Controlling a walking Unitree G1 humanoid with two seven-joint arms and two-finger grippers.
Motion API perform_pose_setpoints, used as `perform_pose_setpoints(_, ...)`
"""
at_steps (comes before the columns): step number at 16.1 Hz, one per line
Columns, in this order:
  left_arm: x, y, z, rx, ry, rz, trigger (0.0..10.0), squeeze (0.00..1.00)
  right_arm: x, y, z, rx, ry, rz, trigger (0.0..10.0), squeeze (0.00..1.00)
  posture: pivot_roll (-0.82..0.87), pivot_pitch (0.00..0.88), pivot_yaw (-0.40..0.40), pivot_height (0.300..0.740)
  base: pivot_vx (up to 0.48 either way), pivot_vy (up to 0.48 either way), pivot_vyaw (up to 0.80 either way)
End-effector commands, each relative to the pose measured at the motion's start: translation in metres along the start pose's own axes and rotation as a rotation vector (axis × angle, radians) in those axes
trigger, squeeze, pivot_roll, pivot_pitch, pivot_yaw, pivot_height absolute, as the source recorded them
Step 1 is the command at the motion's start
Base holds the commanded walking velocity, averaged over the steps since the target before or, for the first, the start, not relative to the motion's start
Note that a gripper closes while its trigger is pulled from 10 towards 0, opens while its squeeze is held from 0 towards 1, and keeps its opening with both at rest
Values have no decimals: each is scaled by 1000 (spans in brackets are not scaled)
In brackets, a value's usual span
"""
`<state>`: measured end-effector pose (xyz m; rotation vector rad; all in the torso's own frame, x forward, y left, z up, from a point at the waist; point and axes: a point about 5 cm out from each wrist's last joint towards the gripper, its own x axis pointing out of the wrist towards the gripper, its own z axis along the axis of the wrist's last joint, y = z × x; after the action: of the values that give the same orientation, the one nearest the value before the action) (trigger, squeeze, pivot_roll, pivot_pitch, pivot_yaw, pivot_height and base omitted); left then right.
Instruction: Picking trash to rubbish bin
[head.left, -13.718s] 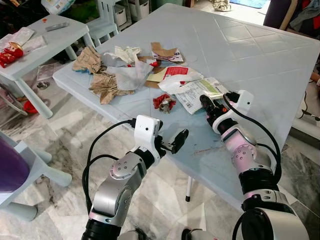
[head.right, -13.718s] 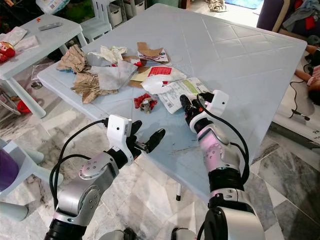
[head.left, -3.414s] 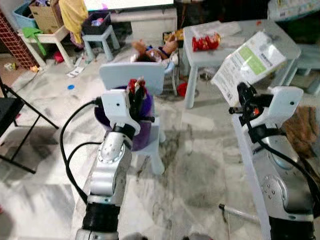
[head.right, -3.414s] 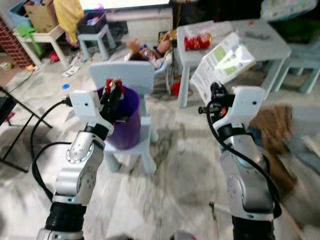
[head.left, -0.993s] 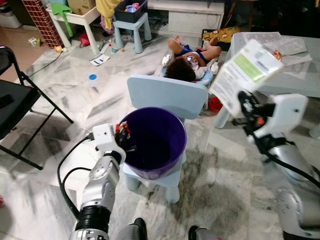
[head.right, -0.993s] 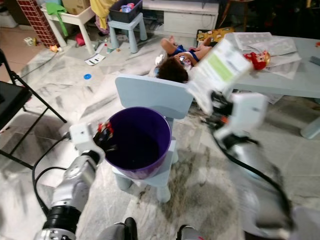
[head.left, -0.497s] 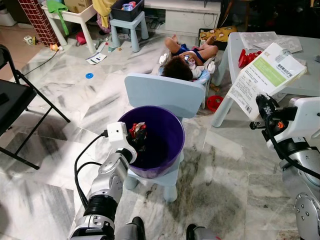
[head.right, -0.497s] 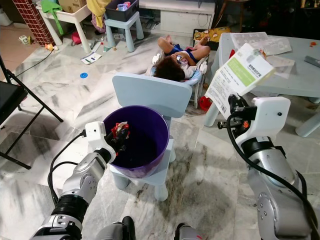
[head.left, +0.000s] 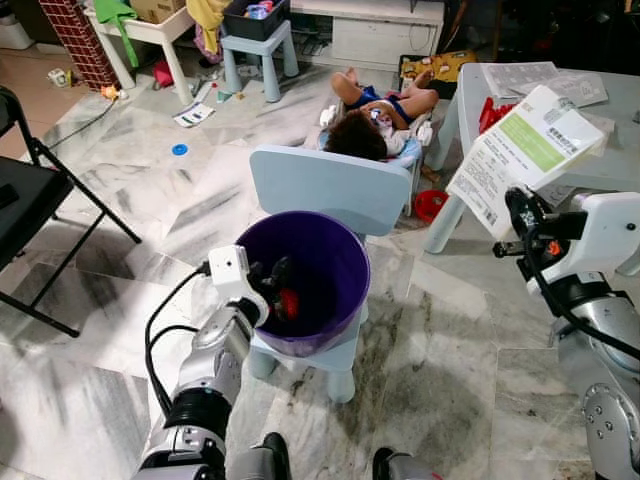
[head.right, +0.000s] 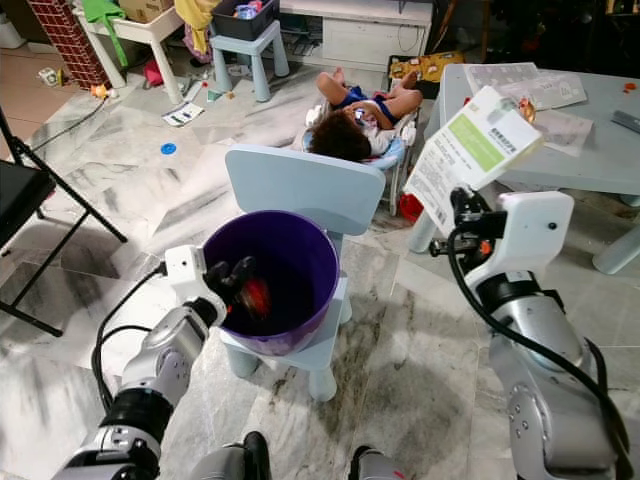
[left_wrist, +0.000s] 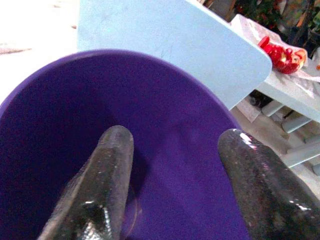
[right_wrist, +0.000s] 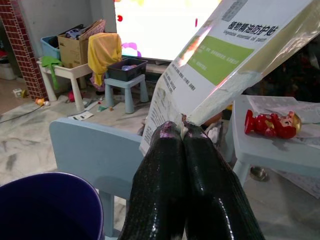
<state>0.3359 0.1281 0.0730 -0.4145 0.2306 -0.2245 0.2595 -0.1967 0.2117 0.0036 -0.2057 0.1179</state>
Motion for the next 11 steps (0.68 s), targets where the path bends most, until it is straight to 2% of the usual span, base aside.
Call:
perform_pose_setpoints(1, 1, 2, 2, 8, -5, 3, 10000, 1000, -1, 0, 4, -4, -19, -3, 0, 0, -185, 209, 10, 740, 0, 0, 0)
perform_pose_setpoints(3, 2, 1, 9, 39, -47, 18, 10000, 1000, -1, 0, 4, 1, -20, -5, 0, 0, -184, 209, 11, 740, 0, 0, 0)
perform_pose_setpoints(4, 1, 0, 16, 93, -96, 64, 10000, 1000, 0, 3, 3, 16, -16, 6, 0, 0, -167, 206, 12, 740, 0, 0, 0)
perform_pose_setpoints(5, -4, 0, 24, 174, -152, 113, 10000, 1000, 1, 8, 0, 34, -13, 30, 0, 0, -149, 204, 12, 740, 0, 0, 0)
perform_pose_setpoints(7, -16, -6, 29, 202, -207, 121, 10000, 1000, 7, 20, -4, 73, -11, 85, 0, 0, -115, 203, 12, 740, 0, 0, 0)
perform_pose_setpoints(8, -29, -9, 30, 229, -233, 120, 10000, 1000, 14, 29, -8, 100, -8, 121, 0, 0, -61, 206, 13, 740, 0, 0, 0)
perform_pose_setpoints(9, -52, -8, 31, 276, -256, 154, 10000, 1000, 27, 46, -20, 147, 3, 163, 0, 0, -20, 211, 15, 740, 0, 0, 0)
perform_pose_setpoints(10, -56, -7, 31, 278, -258, 163, 10000, 1000, 30, 49, -23, 156, 7, 170, 0, 0, -10, 211, 15, 740, 0, 0, 0)
perform_pose_setpoints(11, -74, -3, 29, 295, -256, 199, 10000, 1000, 39, 64, -34, 216, 25, 192, 0, 0, 27, 212, 12, 740, 0, 0, 0)
